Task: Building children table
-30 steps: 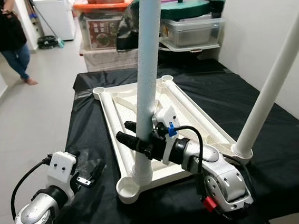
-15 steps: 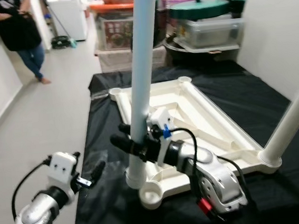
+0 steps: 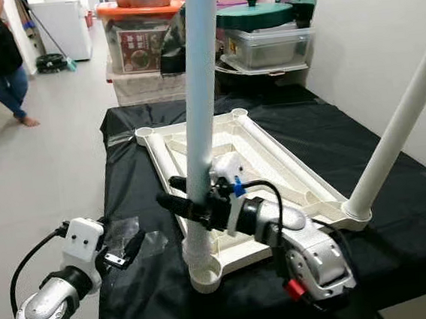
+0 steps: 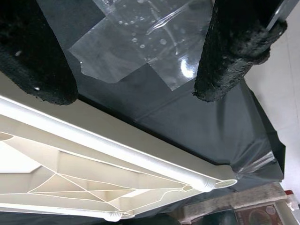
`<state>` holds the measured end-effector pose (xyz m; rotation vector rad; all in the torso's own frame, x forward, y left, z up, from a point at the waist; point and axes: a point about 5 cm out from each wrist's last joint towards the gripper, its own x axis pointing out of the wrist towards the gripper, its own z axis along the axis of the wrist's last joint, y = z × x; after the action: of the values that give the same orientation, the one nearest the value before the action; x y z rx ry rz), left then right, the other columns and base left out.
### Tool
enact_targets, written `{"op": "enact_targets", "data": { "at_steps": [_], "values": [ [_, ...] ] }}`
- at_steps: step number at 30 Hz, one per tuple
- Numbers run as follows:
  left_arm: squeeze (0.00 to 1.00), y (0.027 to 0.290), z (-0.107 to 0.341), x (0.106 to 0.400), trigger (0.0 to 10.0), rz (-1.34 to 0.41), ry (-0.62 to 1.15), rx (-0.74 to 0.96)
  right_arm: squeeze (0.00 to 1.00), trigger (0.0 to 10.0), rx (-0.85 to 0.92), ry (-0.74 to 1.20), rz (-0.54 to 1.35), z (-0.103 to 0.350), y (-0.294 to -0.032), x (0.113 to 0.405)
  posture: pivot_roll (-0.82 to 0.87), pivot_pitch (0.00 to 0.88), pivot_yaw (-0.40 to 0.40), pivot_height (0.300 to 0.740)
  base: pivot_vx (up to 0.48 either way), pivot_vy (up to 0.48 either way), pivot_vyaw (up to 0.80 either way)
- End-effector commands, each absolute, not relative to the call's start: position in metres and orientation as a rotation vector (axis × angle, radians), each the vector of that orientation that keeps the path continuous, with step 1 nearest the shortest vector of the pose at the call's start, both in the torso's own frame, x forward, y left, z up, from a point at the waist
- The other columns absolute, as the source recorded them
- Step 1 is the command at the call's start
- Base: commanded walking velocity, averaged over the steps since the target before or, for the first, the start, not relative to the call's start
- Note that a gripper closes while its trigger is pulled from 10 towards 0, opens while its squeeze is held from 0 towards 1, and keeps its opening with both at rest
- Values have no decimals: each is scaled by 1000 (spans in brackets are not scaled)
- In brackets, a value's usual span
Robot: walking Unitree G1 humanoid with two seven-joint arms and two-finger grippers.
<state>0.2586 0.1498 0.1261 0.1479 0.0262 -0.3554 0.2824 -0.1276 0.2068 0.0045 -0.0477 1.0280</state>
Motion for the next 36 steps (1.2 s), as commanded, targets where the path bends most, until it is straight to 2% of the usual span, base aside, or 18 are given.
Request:
{"op": "enact_targets", "data": {
  "at_steps": [1,12,25,36],
  "values": [
    [0,150,120,258,10000,-357,44,158,0,10000,-6,-44,1050,207,-133,281,81,0,-67,740,0,0,0],
    [0,150,119,259,10000,-353,43,156,0,10000,-33,25,1179,197,-137,265,82,0,-71,740,0,0,0],
    [0,148,119,261,10000,-352,37,155,0,10000,-2,0,1210,190,-112,270,96,0,-76,740,0,0,0],
    [0,151,116,258,10000,-345,46,152,0,10000,16,48,1149,177,-129,276,92,0,-77,740,0,0,0]
  ]
}}
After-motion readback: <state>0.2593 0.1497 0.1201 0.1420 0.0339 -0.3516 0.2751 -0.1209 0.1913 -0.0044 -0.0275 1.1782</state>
